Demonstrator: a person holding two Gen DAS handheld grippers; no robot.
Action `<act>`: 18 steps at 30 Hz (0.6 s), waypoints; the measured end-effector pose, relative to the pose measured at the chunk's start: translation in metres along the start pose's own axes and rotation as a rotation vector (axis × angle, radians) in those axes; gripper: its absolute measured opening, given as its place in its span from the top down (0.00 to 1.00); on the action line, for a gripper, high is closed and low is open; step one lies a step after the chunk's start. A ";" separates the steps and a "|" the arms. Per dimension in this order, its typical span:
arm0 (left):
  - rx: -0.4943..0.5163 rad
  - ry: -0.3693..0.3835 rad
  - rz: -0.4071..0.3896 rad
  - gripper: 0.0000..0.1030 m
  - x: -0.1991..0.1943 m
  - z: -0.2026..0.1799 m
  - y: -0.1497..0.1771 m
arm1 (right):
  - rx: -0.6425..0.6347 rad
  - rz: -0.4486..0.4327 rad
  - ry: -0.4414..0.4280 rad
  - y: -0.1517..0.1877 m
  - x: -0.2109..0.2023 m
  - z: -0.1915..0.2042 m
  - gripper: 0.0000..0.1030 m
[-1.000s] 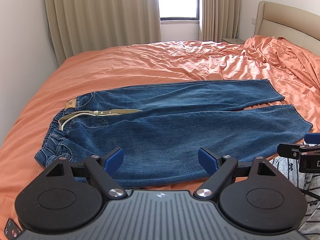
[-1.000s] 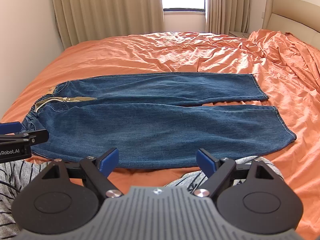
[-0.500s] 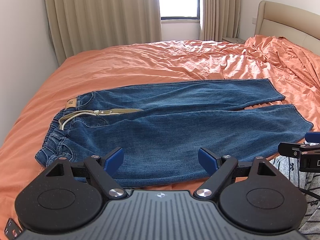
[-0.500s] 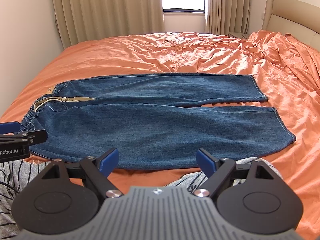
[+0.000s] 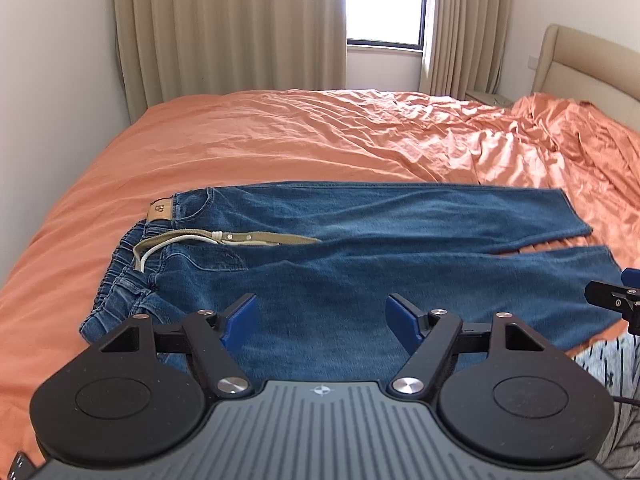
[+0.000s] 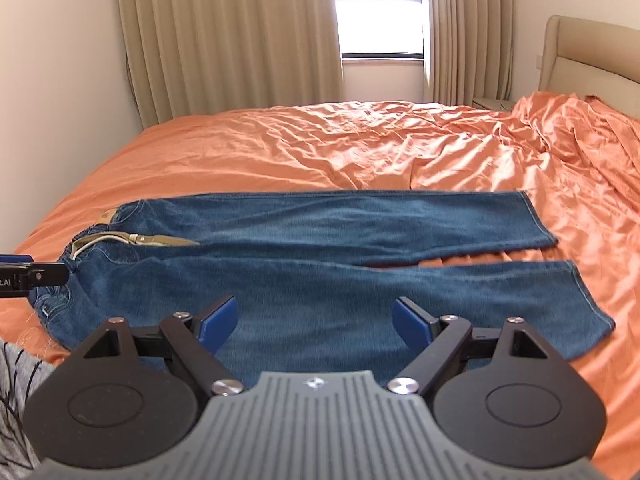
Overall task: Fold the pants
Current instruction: 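Move the left tool to the jeans waistband and close on it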
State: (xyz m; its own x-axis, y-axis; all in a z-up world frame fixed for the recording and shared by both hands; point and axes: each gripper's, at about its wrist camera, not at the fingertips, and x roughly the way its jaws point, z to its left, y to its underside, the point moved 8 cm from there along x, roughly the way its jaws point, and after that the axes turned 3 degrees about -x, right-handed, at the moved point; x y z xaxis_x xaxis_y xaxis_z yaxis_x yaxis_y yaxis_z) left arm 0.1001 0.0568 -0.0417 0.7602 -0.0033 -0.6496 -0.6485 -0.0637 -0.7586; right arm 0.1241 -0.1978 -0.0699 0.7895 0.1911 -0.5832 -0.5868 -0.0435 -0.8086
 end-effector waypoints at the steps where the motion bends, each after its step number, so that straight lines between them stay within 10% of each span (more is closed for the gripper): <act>1: -0.016 0.009 0.001 0.19 0.005 0.007 -0.005 | 0.011 -0.010 -0.015 -0.005 0.006 0.000 0.21; 10: -0.205 0.119 0.006 0.31 0.052 0.100 -0.045 | 0.018 0.074 -0.087 -0.015 0.091 0.011 0.39; 18: -0.262 0.037 0.065 0.32 0.106 0.192 -0.056 | -0.017 0.176 -0.083 -0.001 0.168 0.030 0.49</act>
State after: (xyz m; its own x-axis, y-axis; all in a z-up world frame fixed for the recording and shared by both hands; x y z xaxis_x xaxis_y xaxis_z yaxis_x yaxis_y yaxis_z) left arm 0.2096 0.2517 -0.0782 0.7212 -0.0522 -0.6908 -0.6678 -0.3177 -0.6731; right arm 0.2520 -0.1364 -0.1645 0.6570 0.2593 -0.7079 -0.7108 -0.1000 -0.6963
